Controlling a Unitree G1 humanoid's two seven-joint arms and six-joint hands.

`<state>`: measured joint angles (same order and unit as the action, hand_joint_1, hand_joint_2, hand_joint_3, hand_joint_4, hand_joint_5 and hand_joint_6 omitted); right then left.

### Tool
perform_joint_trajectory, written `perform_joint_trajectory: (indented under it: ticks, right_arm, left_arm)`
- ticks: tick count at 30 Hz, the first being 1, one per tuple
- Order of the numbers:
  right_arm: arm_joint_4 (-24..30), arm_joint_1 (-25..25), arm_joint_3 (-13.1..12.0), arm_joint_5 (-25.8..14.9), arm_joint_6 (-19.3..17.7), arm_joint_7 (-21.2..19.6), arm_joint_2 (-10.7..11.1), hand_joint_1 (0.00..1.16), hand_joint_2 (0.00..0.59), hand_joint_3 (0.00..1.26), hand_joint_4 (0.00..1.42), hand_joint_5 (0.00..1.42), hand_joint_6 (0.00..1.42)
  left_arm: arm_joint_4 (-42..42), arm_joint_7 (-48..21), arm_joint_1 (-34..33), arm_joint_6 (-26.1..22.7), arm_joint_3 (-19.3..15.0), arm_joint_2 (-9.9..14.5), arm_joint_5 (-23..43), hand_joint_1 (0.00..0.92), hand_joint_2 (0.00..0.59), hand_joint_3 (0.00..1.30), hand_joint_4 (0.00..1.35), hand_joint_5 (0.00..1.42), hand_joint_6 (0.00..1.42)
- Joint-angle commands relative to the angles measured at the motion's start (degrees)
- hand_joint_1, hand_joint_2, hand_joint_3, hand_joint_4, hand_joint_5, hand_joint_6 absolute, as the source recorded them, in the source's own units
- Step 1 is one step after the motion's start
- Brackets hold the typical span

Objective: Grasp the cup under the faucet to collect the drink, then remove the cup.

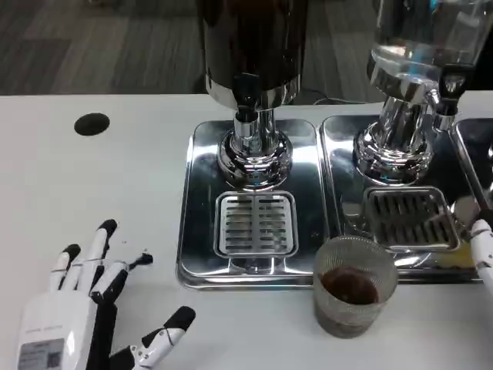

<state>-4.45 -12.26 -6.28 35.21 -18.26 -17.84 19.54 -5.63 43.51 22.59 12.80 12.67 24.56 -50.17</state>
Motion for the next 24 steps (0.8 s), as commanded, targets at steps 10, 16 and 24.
perform_joint_trajectory:
  ticks: [10,16,24]
  right_arm:
    - [-14.5,3.2,9.3,17.1,6.5,-15.0,8.6,0.0,0.542,0.04,0.0,0.0,0.0]
    - [-21.4,3.8,12.6,16.6,4.7,-21.4,9.3,0.0,0.554,0.09,0.0,0.0,0.0]
    - [-24.3,4.9,16.1,16.1,3.9,-24.5,10.5,0.0,0.566,0.11,0.0,0.0,0.0]
  left_arm:
    - [2.6,-2.5,0.4,-2.2,1.2,1.3,-4.8,0.0,0.133,0.13,0.0,0.1,0.03]
    - [3.8,-2.5,1.3,-3.1,2.1,1.3,-6.5,0.0,0.143,0.13,0.0,0.09,0.02]
    - [2.9,-1.7,1.7,-4.1,2.7,0.7,-7.2,0.0,0.145,0.13,0.0,0.09,0.01]
